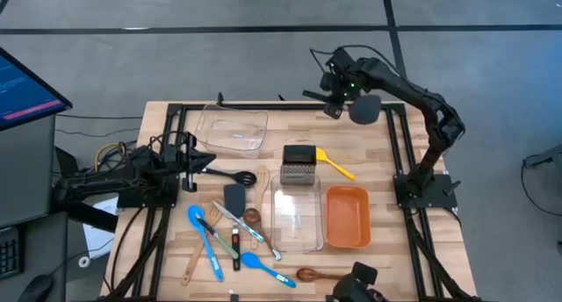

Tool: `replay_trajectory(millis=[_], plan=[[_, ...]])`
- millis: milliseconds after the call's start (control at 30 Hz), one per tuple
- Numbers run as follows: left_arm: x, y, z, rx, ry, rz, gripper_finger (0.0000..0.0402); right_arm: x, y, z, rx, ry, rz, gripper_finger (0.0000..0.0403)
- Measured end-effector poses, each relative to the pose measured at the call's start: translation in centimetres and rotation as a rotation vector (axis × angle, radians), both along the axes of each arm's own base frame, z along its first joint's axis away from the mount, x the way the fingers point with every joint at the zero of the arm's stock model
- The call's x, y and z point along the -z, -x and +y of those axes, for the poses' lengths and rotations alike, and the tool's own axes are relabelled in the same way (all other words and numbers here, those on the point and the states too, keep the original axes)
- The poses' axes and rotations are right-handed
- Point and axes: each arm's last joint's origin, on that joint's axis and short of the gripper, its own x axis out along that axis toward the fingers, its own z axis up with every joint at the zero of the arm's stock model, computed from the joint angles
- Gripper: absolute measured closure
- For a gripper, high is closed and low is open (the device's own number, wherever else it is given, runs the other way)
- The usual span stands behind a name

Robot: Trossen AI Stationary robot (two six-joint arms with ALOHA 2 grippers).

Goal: Pick & Place Kitchen Items
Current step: Put the top black spatula into the bottom transparent bin

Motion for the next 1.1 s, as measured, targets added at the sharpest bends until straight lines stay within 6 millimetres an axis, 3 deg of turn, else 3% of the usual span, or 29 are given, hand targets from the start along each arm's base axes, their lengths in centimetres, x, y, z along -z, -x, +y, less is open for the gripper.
replay_trajectory(millis=[233,433,567,800,1100], plan=[[0.0,0.0,0.0,0.001,0.000,0.000,0.0394,-4.6,0.7,2.2,-0.037,0.109,-0.081,0.0313],[0.0,0.0,0.0,0.001,0.000,0.000,0.0394,-8.7,2.8,6.2,-0.001,0.198,-0.164,0.0313],[0.0,0.0,0.0,0.001,0.000,0.000,0.0394,-10.5,3.5,9.3,0.036,0.243,-0.195,0.0313],[0.0,0.0,0.0,0.001,0.000,0.000,0.0394,-11.5,3.0,13.7,0.104,0.270,-0.254,0.0313],[0.0,0.0,0.0,0.001,0.000,0.000,0.0394,-10.5,0.4,17.7,0.031,0.243,-0.260,0.0313]])
